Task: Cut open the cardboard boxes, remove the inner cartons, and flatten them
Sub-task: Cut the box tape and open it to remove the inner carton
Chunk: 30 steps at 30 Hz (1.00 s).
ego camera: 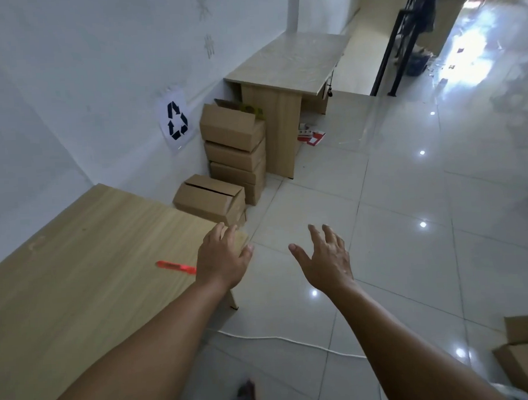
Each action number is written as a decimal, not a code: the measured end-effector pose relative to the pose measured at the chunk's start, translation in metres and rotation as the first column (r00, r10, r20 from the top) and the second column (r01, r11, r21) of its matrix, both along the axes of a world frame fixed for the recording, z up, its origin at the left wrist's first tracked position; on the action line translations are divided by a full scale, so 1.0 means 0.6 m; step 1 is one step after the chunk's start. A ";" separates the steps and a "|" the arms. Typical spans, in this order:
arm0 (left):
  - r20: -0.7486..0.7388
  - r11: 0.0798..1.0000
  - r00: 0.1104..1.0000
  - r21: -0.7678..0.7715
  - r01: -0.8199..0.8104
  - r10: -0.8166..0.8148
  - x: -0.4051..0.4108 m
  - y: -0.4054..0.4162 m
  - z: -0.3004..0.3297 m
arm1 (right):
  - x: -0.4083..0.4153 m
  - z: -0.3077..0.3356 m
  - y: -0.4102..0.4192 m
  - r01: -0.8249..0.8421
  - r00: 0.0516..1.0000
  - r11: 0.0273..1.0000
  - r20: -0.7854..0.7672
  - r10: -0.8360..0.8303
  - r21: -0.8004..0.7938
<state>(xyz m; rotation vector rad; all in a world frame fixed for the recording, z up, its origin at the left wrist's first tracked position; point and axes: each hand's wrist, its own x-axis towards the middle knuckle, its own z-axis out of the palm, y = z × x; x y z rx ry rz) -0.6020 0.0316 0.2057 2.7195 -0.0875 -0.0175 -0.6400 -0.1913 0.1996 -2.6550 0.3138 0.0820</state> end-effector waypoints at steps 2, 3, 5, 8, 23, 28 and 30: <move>-0.010 1.000 1.000 0.010 -0.004 0.004 0.035 -0.019 -0.011 | 0.035 -0.003 -0.016 -0.021 1.000 1.000 0.000 0.021 -0.013; -0.012 1.000 1.000 0.002 -0.007 0.008 0.054 -0.031 -0.017 | 0.054 -0.006 -0.026 -0.034 0.999 0.999 0.003 0.034 -0.030; -0.017 0.999 1.000 -0.046 -0.022 0.021 0.098 -0.056 -0.025 | 0.094 -0.012 -0.047 -0.052 0.998 0.996 0.015 0.054 -0.070; -0.006 0.992 0.999 -0.121 -0.040 0.039 0.177 -0.091 -0.028 | 0.166 -0.018 -0.081 -0.057 0.998 0.994 0.018 0.059 -0.093; 0.019 0.966 0.990 -0.222 -0.131 0.139 0.554 -0.179 -0.036 | 0.559 -0.017 -0.197 -0.150 0.989 0.982 -0.022 0.149 -0.112; 0.002 0.947 0.975 -0.237 -0.216 0.223 0.645 -0.203 -0.051 | 0.686 -0.033 -0.233 -0.232 0.973 0.968 -0.028 0.231 -0.095; -0.013 0.936 0.963 -0.232 -0.264 0.269 0.679 -0.219 -0.058 | 0.736 -0.040 -0.253 -0.274 0.962 0.957 -0.027 0.273 -0.090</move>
